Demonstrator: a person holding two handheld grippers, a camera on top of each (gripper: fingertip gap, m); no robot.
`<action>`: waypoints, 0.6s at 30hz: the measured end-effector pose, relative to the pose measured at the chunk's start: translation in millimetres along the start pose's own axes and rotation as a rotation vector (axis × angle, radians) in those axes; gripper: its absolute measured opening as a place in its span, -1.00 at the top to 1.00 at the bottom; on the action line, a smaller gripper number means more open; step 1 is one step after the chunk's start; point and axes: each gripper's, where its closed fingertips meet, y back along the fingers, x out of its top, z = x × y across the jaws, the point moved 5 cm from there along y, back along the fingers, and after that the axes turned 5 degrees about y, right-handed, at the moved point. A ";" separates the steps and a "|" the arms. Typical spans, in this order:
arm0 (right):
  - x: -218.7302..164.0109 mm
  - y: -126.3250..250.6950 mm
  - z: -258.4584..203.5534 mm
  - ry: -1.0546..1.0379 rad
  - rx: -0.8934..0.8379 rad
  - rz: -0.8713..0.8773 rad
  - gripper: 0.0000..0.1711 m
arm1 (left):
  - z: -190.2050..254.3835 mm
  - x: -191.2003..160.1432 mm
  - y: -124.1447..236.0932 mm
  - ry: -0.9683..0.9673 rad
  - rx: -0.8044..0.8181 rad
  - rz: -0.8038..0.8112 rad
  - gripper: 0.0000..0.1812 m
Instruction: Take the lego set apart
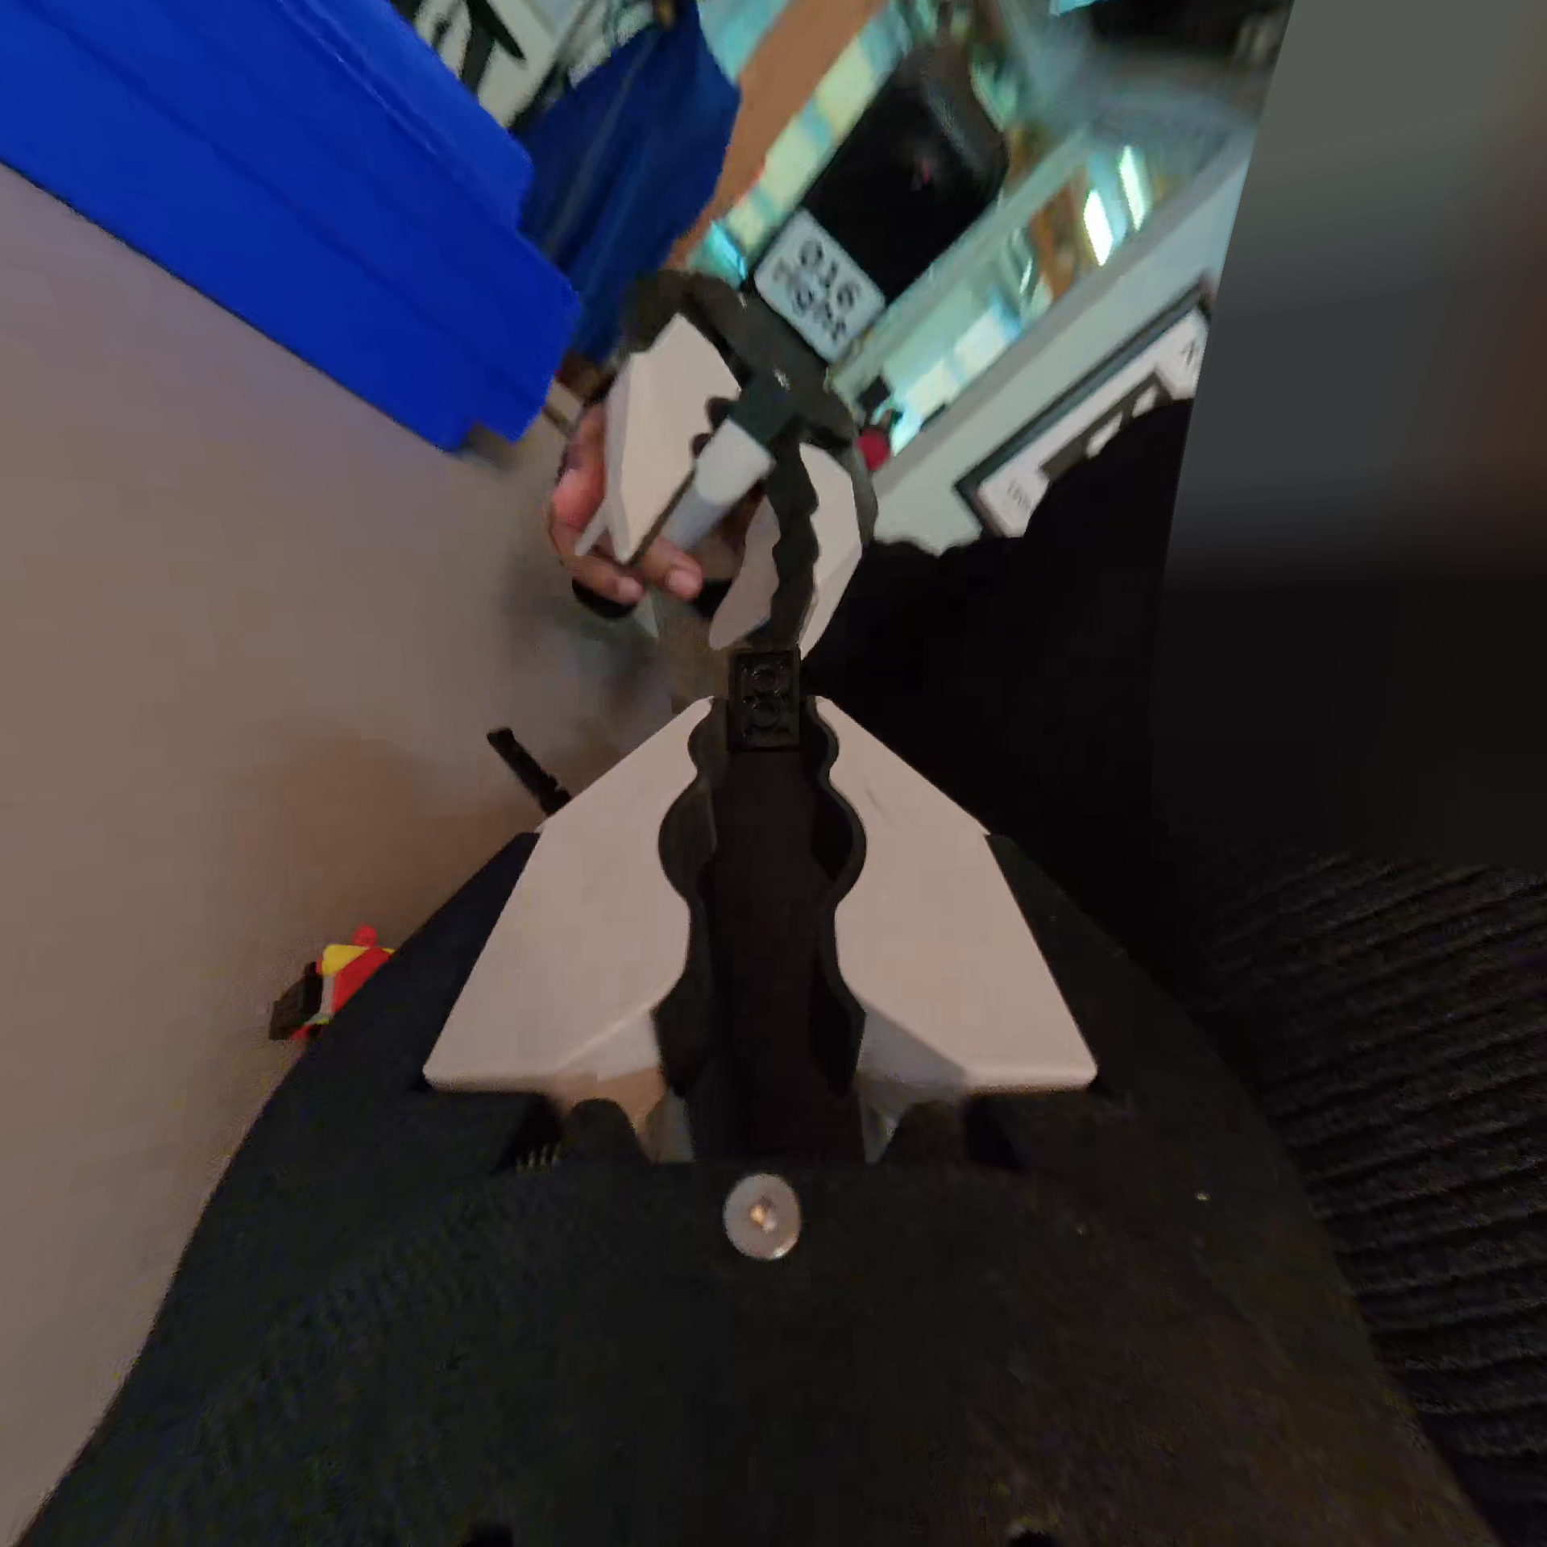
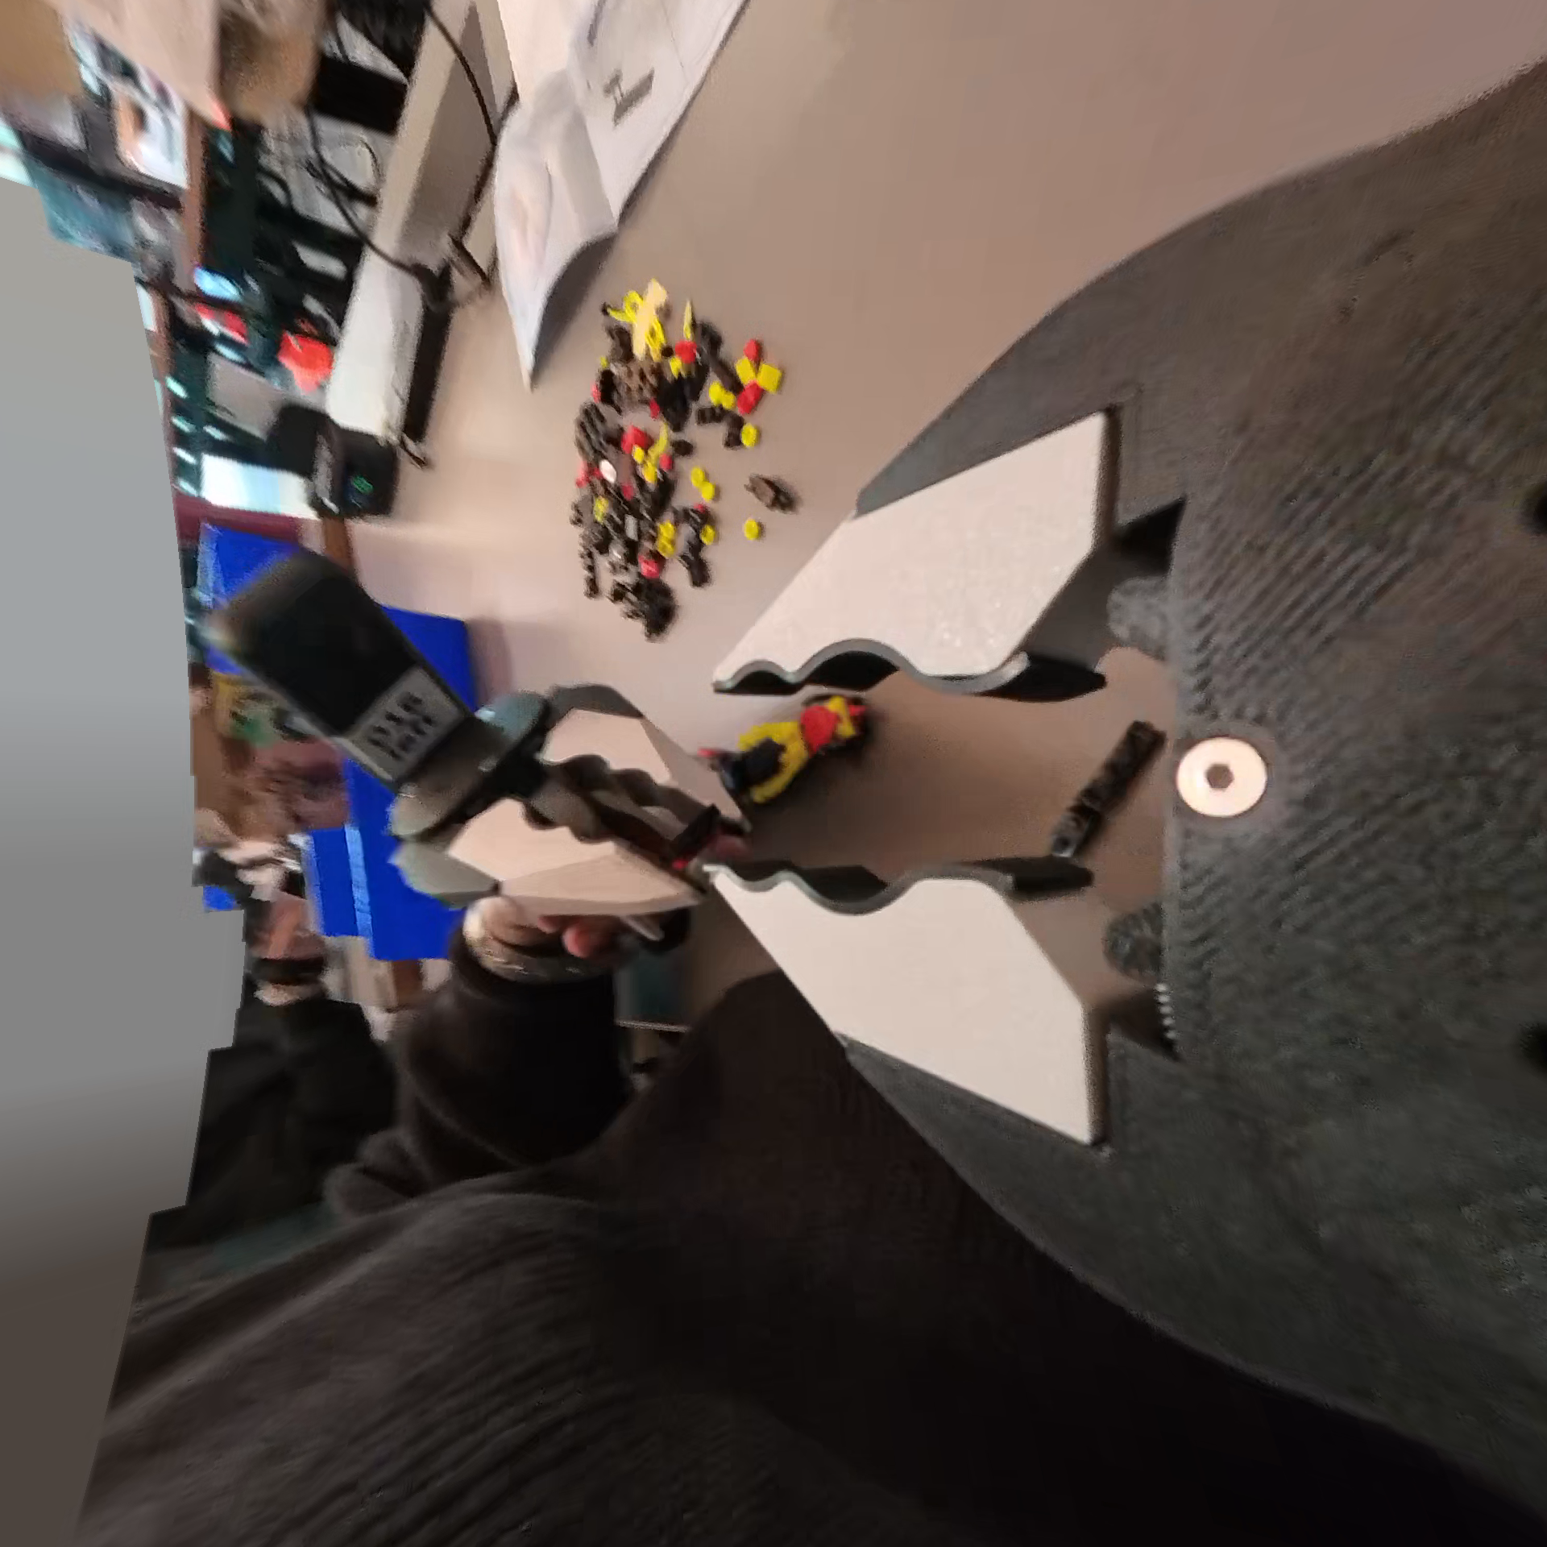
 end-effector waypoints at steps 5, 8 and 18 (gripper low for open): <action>11.6 4.3 10.4 0.228 -0.231 0.016 0.59 | -12.9 30.2 20.0 0.334 -0.121 0.333 0.82; 13.4 2.1 11.3 0.475 -0.413 -0.040 0.76 | -20.3 32.7 19.7 0.481 -0.171 0.465 0.82; 10.5 -15.2 9.4 0.505 -0.469 -0.113 0.88 | -18.6 27.1 0.7 0.596 -0.213 0.608 0.82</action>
